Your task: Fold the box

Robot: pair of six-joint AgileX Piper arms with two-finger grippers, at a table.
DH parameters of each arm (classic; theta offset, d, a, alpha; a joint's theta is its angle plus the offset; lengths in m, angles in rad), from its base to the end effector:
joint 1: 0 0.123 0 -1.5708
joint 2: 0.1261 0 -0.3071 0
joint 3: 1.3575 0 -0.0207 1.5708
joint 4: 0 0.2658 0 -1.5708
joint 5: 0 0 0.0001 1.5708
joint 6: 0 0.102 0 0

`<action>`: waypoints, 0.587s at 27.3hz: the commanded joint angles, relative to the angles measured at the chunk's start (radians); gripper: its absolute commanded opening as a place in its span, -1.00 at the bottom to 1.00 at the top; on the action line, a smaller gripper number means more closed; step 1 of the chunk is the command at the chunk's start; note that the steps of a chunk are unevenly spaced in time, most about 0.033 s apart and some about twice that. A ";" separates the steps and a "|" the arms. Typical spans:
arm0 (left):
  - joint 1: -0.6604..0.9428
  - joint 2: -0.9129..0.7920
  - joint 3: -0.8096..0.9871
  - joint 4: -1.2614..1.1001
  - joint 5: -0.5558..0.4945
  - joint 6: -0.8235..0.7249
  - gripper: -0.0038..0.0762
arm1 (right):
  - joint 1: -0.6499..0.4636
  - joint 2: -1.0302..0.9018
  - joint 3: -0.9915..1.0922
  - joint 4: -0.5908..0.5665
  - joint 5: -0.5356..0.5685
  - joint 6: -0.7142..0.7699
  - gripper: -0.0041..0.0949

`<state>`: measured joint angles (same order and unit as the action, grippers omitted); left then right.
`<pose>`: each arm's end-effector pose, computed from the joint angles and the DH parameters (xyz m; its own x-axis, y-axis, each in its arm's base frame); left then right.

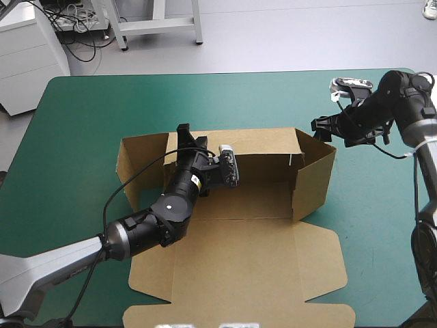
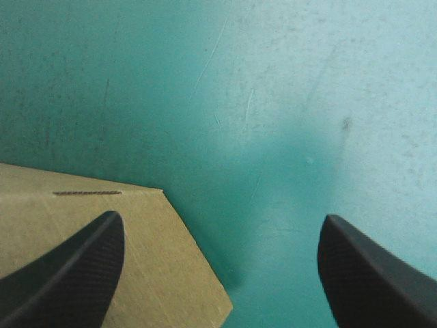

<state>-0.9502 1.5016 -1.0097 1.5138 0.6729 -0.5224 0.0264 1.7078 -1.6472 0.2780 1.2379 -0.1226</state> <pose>0.2505 -0.2411 0.3093 0.1157 0.9528 -0.2807 0.3839 0.2178 0.8973 0.3799 0.0365 0.3555 -0.9274 -0.0531 -0.3703 -0.1472 0.9618 0.2308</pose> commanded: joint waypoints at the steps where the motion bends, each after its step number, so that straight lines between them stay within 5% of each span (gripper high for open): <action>1: -0.002 -0.030 -0.017 0.000 0.042 -0.030 -0.98 | -0.003 -0.091 0.035 0.027 0.005 -0.056 0.54; 16: -0.002 -0.030 -0.017 0.000 0.057 -0.030 -0.98 | -0.003 -0.278 0.301 0.115 -0.177 -0.196 0.54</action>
<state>-0.9502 1.5016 -1.0097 1.5138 0.6844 -0.5231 0.0264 1.4923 -1.3631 0.3502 1.1171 -0.2873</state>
